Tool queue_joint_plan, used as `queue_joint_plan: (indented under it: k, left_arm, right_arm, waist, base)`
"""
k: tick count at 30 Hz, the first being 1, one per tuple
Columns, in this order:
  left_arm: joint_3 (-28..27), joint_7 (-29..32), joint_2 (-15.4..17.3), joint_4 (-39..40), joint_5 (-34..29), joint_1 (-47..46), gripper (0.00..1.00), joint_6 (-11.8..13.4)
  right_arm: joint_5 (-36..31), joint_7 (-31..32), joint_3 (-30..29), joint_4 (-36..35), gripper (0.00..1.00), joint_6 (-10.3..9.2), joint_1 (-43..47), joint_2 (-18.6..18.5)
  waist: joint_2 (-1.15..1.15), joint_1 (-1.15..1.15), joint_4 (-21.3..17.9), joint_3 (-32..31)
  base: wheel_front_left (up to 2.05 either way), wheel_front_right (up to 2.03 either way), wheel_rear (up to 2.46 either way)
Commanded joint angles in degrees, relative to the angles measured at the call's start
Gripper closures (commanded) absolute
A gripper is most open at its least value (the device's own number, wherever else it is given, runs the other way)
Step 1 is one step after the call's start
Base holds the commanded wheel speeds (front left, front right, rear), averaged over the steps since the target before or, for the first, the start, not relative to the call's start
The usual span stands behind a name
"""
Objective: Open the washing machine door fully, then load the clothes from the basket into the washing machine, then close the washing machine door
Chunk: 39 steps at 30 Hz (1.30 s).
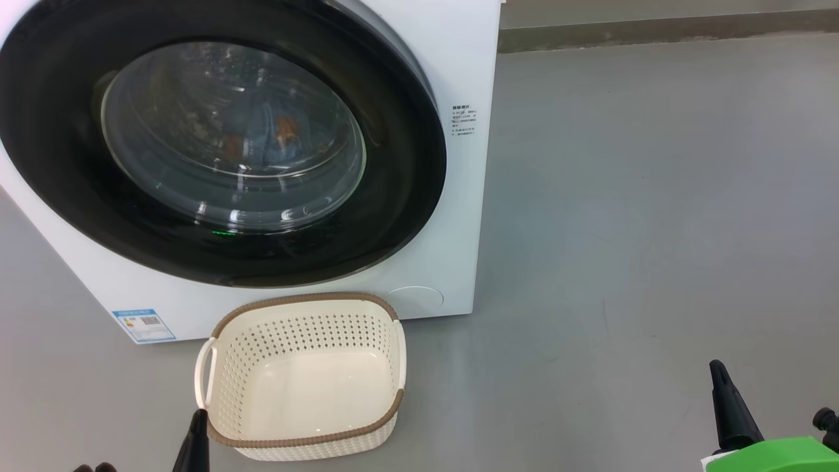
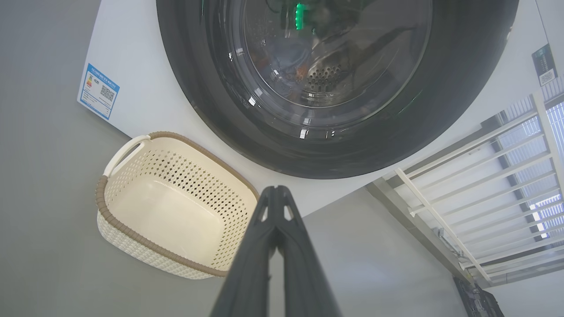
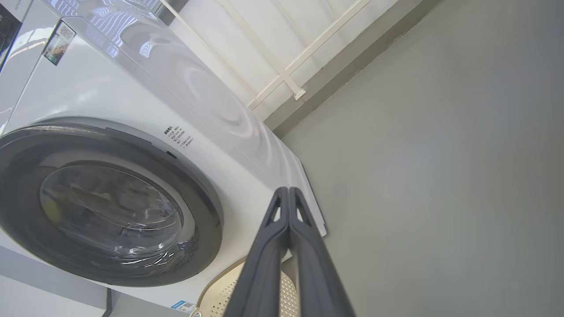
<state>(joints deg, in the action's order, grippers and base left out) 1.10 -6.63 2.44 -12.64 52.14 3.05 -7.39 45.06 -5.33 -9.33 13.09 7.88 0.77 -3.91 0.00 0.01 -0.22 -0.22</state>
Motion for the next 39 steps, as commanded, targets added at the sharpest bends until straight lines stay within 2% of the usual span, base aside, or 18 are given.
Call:
queue_joint_plan:
  k: [1,39]
  left_arm:
    - [-1.3,0.5,1.0,1.0,2.0,-2.6,1.00,-0.1]
    - [-3.7,6.6,1.5,-0.3,23.9,-6.2,1.00,-0.1]
  right_arm:
    - [2.4,0.5,1.0,-1.1,1.00,-0.18,-2.8,-0.5]
    - [27.1,6.8,2.0,0.0,1.00,-0.30,-5.1,0.3]
  waist:
    - [0.00,-0.01,0.0,0.0]
    - [0.00,0.00,0.1,0.2]
  base:
    - [0.00,0.00,0.00]
    - [0.00,0.00,0.00]
